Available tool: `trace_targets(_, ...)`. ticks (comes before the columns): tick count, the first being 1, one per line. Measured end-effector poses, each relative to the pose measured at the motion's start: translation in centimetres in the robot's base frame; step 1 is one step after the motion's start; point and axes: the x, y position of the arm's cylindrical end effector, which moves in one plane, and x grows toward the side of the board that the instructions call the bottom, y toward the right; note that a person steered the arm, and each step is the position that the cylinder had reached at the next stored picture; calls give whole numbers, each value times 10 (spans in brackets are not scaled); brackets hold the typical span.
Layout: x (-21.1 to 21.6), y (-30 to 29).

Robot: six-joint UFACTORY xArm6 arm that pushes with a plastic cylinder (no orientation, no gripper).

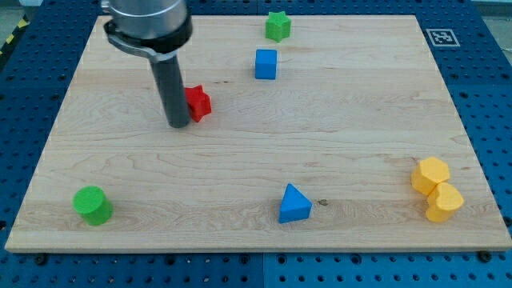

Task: Move the red star to the top right of the board

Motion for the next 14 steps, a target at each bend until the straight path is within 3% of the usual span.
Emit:
trace_targets(2, -35, 21)
trace_targets(5, -37, 165)
trace_targets(9, -115, 287)
trace_targets(11, -112, 239)
trace_targets(12, -138, 213)
trace_targets(14, -146, 272)
